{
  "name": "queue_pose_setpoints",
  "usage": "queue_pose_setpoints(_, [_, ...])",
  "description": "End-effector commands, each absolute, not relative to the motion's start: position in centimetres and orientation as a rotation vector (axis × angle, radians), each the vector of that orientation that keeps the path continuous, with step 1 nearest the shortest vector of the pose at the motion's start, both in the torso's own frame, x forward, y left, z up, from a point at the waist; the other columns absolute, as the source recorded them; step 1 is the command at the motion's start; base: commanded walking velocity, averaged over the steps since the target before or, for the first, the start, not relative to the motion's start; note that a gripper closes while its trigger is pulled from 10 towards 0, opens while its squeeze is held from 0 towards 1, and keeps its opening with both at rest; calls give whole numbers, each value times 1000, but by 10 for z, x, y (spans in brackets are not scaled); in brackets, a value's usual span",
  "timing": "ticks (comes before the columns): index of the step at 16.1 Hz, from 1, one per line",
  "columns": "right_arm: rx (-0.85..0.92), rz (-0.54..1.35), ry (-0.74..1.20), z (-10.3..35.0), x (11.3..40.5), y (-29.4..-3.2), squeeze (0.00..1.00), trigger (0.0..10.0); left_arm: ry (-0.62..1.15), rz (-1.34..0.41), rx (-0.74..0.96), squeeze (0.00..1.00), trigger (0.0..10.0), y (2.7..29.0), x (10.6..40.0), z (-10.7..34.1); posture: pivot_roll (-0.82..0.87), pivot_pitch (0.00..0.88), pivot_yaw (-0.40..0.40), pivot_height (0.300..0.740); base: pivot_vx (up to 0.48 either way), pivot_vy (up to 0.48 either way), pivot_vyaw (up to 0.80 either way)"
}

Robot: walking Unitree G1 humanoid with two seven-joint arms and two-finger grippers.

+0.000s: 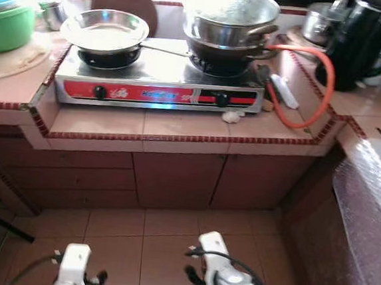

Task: Kitchen organization

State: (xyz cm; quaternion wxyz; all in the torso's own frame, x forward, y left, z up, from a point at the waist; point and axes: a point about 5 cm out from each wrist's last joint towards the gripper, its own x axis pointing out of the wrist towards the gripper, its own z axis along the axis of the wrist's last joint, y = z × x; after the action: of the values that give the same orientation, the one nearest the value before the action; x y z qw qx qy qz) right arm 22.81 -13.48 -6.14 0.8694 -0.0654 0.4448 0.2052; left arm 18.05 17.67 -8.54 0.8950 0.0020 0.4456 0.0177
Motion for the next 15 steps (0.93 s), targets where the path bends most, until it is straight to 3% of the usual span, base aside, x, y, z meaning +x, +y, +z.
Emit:
queue_pose_setpoints(1, [-120, 403, 926, -61, 230, -135, 0, 10000, 911, 26, 14, 0, 10000, 180, 182, -84, 17, 0, -50, 740, 0, 0, 0])
queue_pose_setpoints(4, [-147, 385, 923, -60, 232, -129, 0, 10000, 864, 50, 0, 0, 10000, 189, 195, -76, 15, 0, -23, 740, 0, 0, 0])
queue_pose_setpoints(5, [-125, 326, 921, -60, 232, -135, 0, 10000, 871, 1, 85, 0, 10000, 187, 194, -77, 9, 0, -13, 740, 0, 0, 0])
queue_pose_setpoints(9, [-29, 160, 893, -59, 235, -153, 0, 10000, 824, 48, 124, 0, 10000, 198, 206, -69, -23, 0, 10, 740, 0, 0, 0])
queue_pose_setpoints(12, [-63, 61, 863, -57, 236, -164, 0, 10000, 815, 47, 99, 0, 10000, 199, 211, -66, -50, 0, 42, 740, 0, 0, 0])
queue_pose_setpoints(15, [88, 31, 881, -60, 233, -160, 0, 10000, 852, 79, 4, 0, 10000, 197, 209, -69, -74, 0, 51, 740, 0, 0, 0])
